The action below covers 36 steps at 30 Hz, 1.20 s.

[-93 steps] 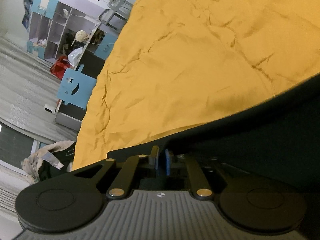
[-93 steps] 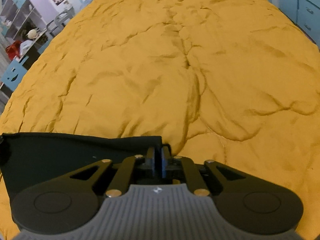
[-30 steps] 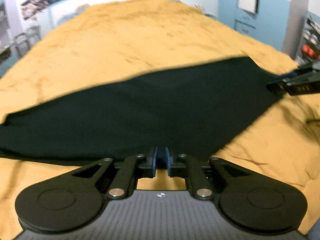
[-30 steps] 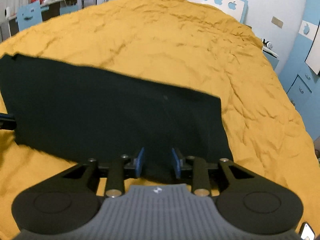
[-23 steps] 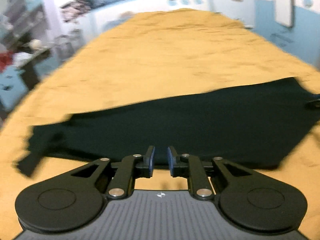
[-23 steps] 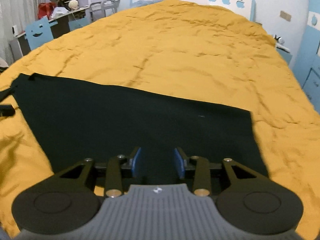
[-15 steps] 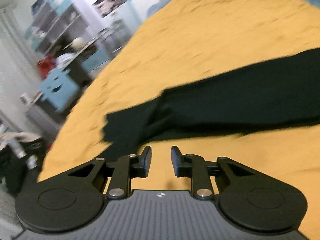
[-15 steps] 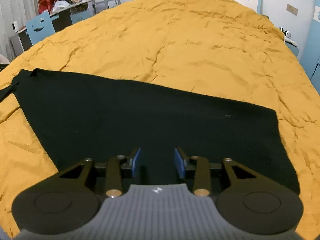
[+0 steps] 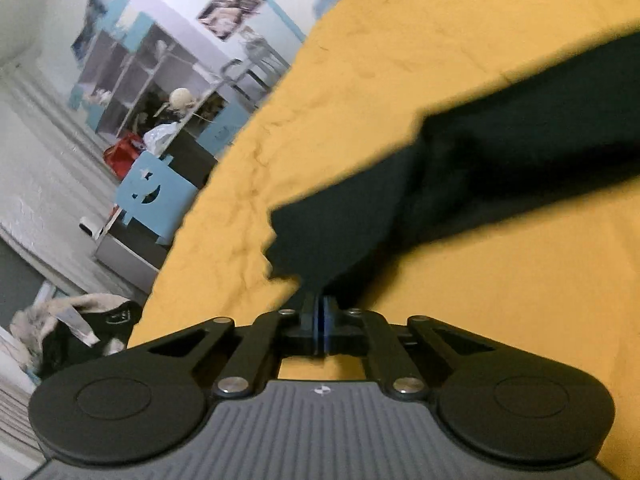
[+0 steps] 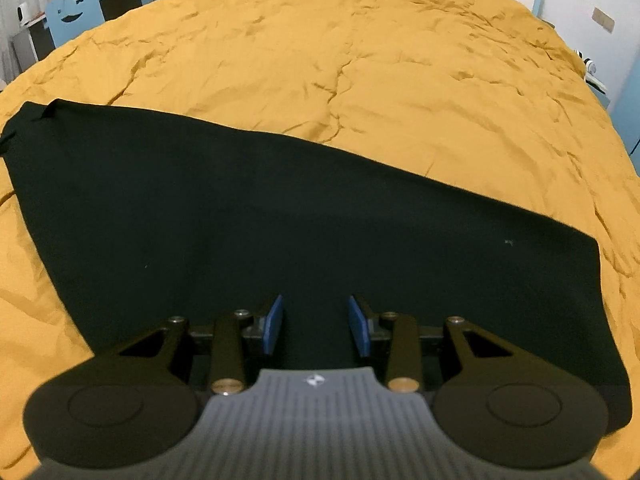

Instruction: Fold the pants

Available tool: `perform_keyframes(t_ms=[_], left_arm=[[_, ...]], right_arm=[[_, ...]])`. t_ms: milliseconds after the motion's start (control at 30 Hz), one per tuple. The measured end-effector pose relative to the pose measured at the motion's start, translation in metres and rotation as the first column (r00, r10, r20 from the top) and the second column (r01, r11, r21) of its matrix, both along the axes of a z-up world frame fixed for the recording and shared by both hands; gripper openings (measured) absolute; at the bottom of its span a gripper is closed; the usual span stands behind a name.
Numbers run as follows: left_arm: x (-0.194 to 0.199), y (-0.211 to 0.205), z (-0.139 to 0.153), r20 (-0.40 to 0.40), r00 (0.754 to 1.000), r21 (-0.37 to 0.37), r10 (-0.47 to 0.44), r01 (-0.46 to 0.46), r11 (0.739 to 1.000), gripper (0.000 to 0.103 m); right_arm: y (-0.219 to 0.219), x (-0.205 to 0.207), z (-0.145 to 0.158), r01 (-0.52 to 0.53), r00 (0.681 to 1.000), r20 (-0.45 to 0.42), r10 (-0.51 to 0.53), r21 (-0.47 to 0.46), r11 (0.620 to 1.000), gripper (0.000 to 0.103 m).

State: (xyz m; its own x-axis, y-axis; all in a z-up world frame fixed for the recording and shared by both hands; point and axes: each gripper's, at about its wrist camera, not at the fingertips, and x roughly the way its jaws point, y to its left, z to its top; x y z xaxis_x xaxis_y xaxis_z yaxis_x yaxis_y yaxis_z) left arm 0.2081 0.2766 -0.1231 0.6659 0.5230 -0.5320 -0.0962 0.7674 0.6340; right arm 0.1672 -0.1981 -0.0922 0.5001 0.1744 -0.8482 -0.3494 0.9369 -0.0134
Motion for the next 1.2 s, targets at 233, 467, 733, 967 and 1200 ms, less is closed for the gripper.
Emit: perform_keyframes(t_ms=[233, 467, 733, 967, 1200], left_arm=[[0.053, 0.057, 0.060, 0.107, 0.992, -0.143, 0.061, -0.045, 0.989, 0.002], [0.115, 0.090, 0.040, -0.025, 0.996, -0.166, 0.089, -0.092, 0.982, 0.002], [0.105, 0.115, 0.039, 0.079, 0.954, -0.287, 0.288, -0.255, 0.923, 0.038], [0.021, 0.138, 0.073, 0.045, 0.919, -0.625, 0.393, -0.281, 0.729, 0.039], [-0.048, 0.151, 0.055, -0.027, 0.879, -0.889, 0.476, -0.239, 0.391, 0.047]], right_arm=[[0.002, 0.008, -0.001, 0.006, 1.000, 0.001, -0.006, -0.036, 0.999, 0.033], [0.001, 0.005, 0.000, 0.020, 1.000, 0.001, -0.020, -0.055, 0.998, 0.033], [0.003, -0.011, 0.009, 0.006, 1.000, -0.007, -0.006, -0.066, 0.998, 0.033], [0.020, -0.045, 0.025, -0.054, 0.998, -0.041, 0.055, 0.009, 0.998, 0.033], [0.033, -0.089, 0.031, -0.144, 0.988, -0.058, 0.145, 0.020, 0.989, 0.033]])
